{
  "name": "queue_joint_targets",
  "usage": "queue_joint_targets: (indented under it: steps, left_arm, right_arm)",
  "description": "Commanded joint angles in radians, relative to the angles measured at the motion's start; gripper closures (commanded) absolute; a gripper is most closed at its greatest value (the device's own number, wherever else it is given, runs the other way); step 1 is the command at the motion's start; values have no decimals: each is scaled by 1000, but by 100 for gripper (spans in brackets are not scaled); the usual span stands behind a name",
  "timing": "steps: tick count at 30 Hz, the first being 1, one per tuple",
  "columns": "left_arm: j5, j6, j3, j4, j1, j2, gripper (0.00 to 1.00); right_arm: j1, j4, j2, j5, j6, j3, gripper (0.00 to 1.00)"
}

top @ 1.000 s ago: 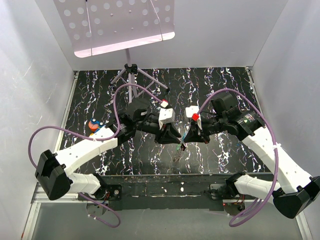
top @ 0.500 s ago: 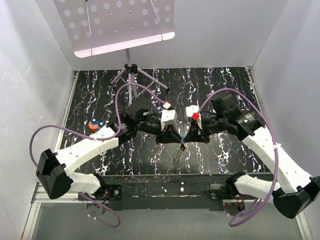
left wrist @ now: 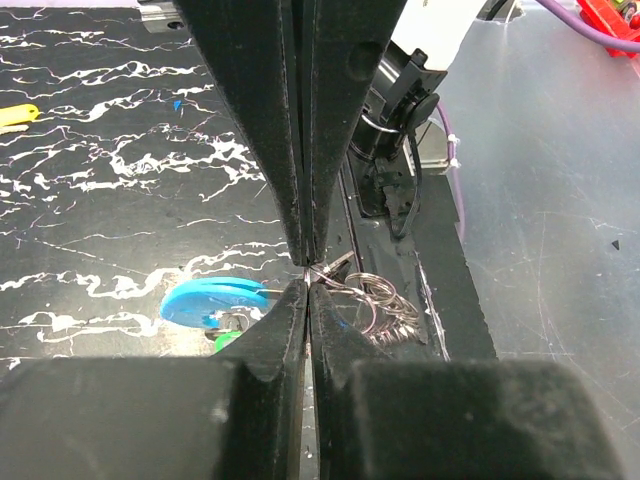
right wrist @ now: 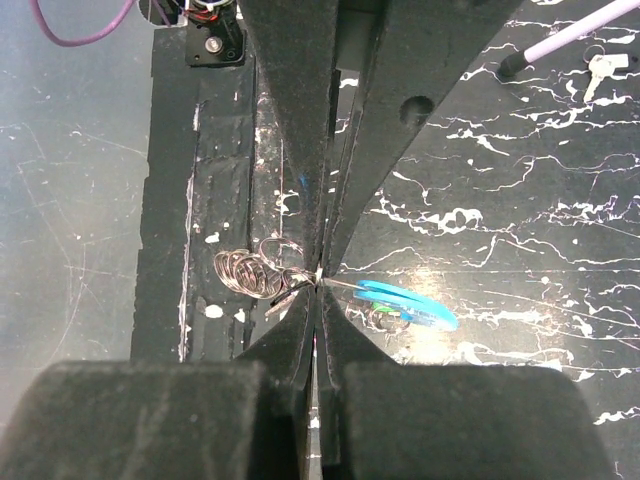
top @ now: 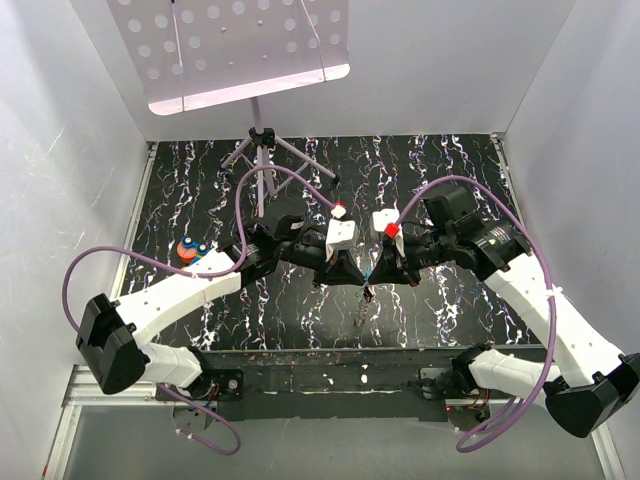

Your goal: Put the keys on the keyring

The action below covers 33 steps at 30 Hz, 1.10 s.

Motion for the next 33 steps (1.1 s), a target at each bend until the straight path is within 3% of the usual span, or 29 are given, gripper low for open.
queue_joint_targets:
  steps: [1,4,6,11,16,19,23,28,33]
  left_arm:
    - [-35,13,14,-3,-7,-41,100]
    - [-71,-32,-48,99,-7,-99,100]
    - [-92,-76,-97,200,-6,-135,100]
    - [-129,-197,-227,493,-5,-211,100]
    - [-224,-369,-417,967,-2,-268,100]
    - [-253,-465,-451,1147,2,-244,100]
    - [-278,-616,-466,1334,17,-190,100]
    - [-339,-760,-500,1488,47,-149,100]
    - [-287,-711,-502,1424,53,-152,100]
  right_arm:
    - [-11,74,-36,-50,36,6,94]
    - [-22,104,-62,-72,50,-1,51]
    - [-23,133,-97,-84,53,-17,39]
    - [-23,297,-183,-96,181,-84,35]
    - [-25,504,-251,-60,379,-141,35]
    - [-28,624,-275,-14,510,-173,35]
    - [-34,643,-287,-13,528,-183,35]
    - [-51,643,-301,-13,528,-192,35]
    - [-76,643,-314,-13,528,-192,35]
